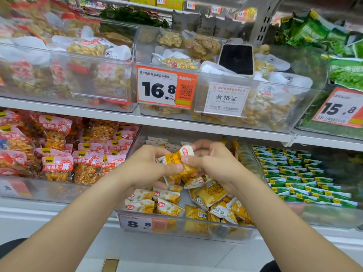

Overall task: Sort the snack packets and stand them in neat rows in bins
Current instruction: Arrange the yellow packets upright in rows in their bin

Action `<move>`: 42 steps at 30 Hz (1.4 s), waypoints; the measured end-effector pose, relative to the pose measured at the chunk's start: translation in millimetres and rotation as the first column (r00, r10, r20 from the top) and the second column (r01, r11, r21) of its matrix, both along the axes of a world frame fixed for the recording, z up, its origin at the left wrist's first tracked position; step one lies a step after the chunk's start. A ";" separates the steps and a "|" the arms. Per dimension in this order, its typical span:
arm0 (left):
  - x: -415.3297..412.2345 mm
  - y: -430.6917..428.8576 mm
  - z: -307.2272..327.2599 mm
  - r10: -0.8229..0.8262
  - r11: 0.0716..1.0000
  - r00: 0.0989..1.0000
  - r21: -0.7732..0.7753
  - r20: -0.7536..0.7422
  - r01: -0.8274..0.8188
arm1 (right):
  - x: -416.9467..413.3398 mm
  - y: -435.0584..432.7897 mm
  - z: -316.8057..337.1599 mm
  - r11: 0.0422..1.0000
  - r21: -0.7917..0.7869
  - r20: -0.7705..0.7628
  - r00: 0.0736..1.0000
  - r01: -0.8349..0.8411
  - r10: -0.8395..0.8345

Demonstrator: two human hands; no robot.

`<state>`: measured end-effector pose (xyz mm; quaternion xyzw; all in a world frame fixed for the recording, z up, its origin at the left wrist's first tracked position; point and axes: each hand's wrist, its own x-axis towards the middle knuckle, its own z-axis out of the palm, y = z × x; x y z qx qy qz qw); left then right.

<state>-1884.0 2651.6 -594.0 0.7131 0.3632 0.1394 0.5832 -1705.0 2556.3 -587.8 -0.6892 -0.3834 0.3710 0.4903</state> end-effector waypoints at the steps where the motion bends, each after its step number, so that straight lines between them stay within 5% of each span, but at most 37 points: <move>1: 1.4 2.4 -0.9 0.060 0.998 0.998 -0.003 0.007 -0.060 | 2.4 5.6 -2.5 0.998 0.023 0.001 0.999 0.053 -0.053; 3: 4.1 6.2 -2.8 0.176 0.984 0.984 0.030 -0.008 -0.176 | 13.5 17.2 -14.0 0.987 0.051 0.240 0.958 0.150 -0.158; 6: 6.3 6.6 -3.4 0.259 0.963 0.965 0.095 -0.041 -0.254 | 24.5 31.7 -36.3 0.989 -0.128 0.792 0.608 0.080 0.053; 9: 8.9 6.1 -6.8 0.277 0.951 0.958 0.162 -0.069 -0.264 | 20.2 38.1 -46.8 0.907 -0.420 0.803 0.475 0.025 0.359; 13: 10.5 4.2 -9.9 0.248 0.946 0.959 0.247 -0.137 -0.209 | 24.4 48.2 -45.4 0.831 -0.553 0.807 0.291 0.066 0.514; 16: 10.5 2.1 -11.4 0.221 0.941 0.958 0.296 -0.181 -0.161 | 27.5 52.1 -39.2 0.760 -0.644 0.755 0.239 0.093 0.611; 25: 11.2 6.5 -9.5 0.224 0.932 0.958 0.326 -0.181 -0.157 | 13.8 33.7 0.9 0.680 -0.724 0.681 0.274 0.114 0.679; 36: 16.8 9.6 -18.4 0.245 0.943 0.964 0.256 -0.107 -0.211 | -4.0 -11.1 8.3 0.542 -0.805 0.440 0.369 -0.242 0.819; 38: 19.5 7.2 -18.5 0.246 0.952 0.967 0.203 -0.070 -0.228 | 1.8 -14.0 5.0 0.648 -0.712 0.486 0.476 -0.271 0.733; 40: 22.3 2.9 -16.5 0.233 0.966 0.971 0.124 -0.052 -0.225 | 11.4 -11.0 -0.3 0.847 -0.516 0.659 0.572 -0.129 0.489; 42: 25.2 0.5 -17.5 0.208 0.975 0.976 0.099 -0.062 -0.201 | 22.7 -4.7 -9.0 0.963 -0.269 0.793 0.574 0.030 0.203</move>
